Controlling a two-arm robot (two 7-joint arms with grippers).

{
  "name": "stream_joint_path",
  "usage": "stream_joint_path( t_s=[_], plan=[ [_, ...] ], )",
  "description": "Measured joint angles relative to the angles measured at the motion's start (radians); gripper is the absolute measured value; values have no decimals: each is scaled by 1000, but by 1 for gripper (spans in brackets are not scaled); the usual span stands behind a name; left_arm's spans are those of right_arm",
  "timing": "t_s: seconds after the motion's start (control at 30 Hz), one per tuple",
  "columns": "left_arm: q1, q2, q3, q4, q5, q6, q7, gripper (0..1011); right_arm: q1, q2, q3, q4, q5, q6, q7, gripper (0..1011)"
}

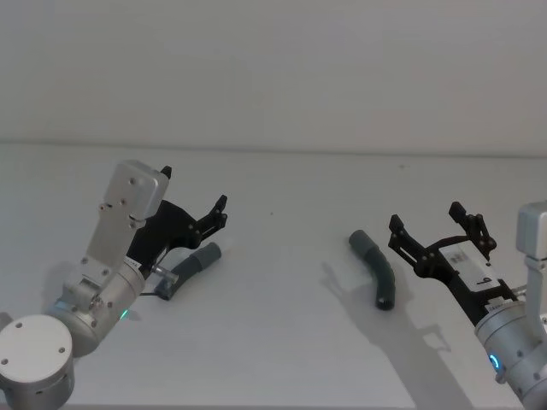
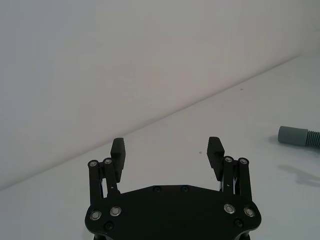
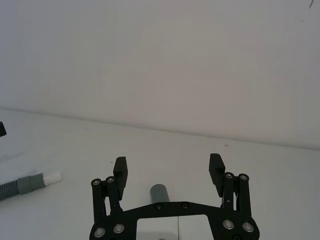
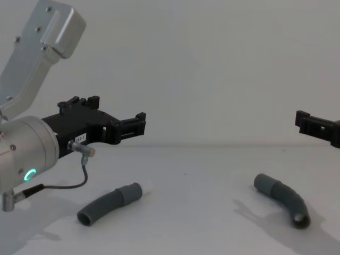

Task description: Use both hands to pick up one end of the pipe from the table, align the ends, and insert them.

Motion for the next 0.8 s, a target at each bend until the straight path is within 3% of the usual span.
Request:
stream_joint_path(
  t_s=[0.8],
  plan=[
    [0,0,0,0,0,0,0,1000,0,0,0,0,0,0,0,1001]
  ],
)
